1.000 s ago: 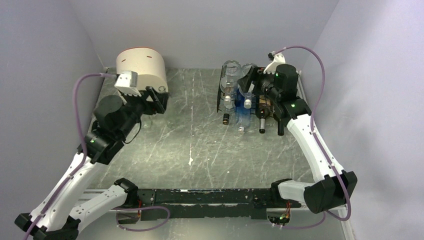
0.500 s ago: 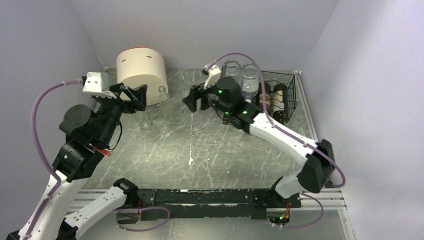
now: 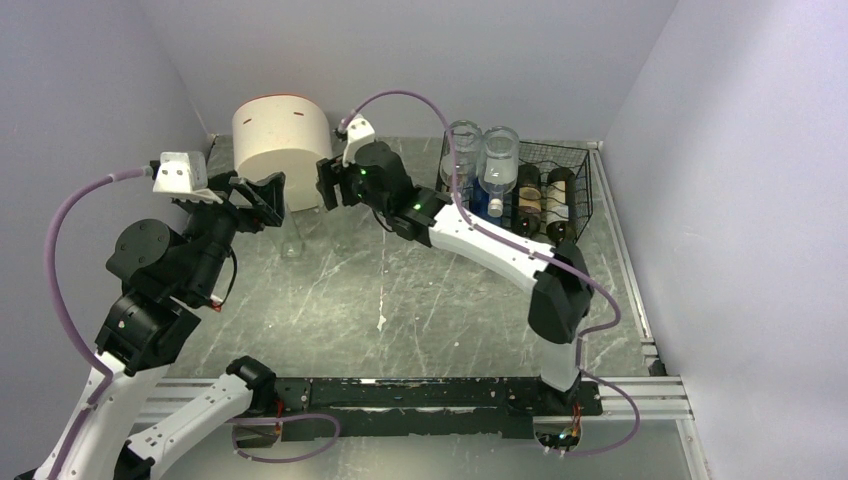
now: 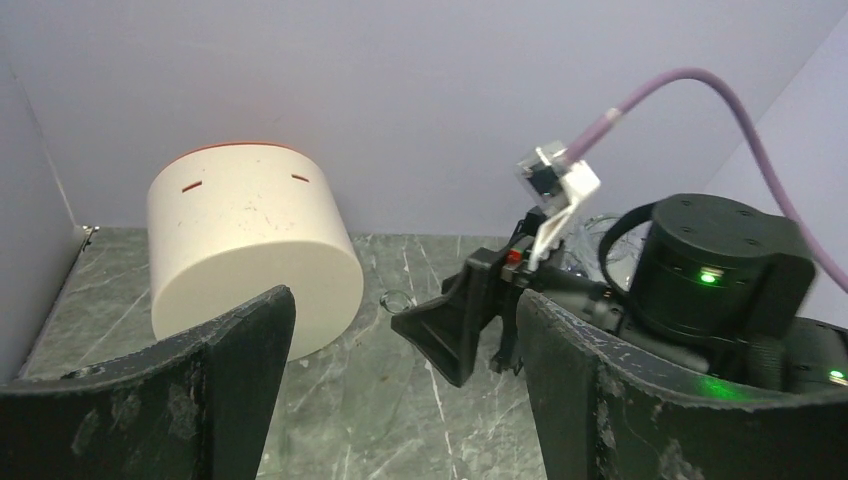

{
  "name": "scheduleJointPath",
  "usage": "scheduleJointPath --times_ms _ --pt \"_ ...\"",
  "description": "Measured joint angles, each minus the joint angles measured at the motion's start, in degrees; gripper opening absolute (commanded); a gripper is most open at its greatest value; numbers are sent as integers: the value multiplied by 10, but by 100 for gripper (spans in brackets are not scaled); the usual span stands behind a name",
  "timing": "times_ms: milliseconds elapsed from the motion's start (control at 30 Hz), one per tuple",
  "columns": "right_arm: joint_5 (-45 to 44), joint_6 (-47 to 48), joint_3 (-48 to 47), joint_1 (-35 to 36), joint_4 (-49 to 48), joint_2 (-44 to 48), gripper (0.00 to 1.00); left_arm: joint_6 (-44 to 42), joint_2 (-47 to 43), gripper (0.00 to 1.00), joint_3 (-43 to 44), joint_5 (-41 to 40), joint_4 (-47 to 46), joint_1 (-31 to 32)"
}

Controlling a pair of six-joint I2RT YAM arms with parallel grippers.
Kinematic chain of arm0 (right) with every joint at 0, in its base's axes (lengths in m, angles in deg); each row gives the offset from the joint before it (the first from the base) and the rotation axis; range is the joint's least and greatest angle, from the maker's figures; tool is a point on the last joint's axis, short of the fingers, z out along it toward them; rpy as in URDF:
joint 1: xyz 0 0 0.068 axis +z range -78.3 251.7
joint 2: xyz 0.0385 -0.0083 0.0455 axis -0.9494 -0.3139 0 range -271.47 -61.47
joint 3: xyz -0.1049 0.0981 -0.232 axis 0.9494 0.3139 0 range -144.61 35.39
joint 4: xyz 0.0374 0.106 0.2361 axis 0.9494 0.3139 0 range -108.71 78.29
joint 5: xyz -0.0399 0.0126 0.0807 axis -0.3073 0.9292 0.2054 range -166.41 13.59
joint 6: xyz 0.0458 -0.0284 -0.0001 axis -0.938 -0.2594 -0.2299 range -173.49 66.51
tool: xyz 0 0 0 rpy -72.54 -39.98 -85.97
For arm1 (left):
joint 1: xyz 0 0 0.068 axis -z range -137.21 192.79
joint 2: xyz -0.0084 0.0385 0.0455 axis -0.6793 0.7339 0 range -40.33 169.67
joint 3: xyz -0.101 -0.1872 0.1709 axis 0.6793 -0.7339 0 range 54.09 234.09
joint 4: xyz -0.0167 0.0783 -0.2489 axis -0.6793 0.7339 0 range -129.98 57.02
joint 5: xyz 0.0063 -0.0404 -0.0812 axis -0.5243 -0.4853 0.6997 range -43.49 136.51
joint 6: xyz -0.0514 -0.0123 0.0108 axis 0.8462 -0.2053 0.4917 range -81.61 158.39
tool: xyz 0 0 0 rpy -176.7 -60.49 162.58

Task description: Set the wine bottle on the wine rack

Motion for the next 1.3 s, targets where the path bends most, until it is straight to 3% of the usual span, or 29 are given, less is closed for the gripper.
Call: scheduleJointPath --times_ms 333,533,800,933,1300 --pt "13 30 -64 2 34 -75 57 0 -5 86 0 1 1 0" --pt "12 50 -55 4 -4 -89 46 1 -1 86 0 5 1 0" --pt "0 77 -50 5 -48 -97 1 1 6 86 0 13 3 0" --pt "3 84 8 5 -80 -61 0 5 10 86 0 25 7 0" --pt "-5 93 124 5 -21 90 0 45 21 88 -74 80 -30 0"
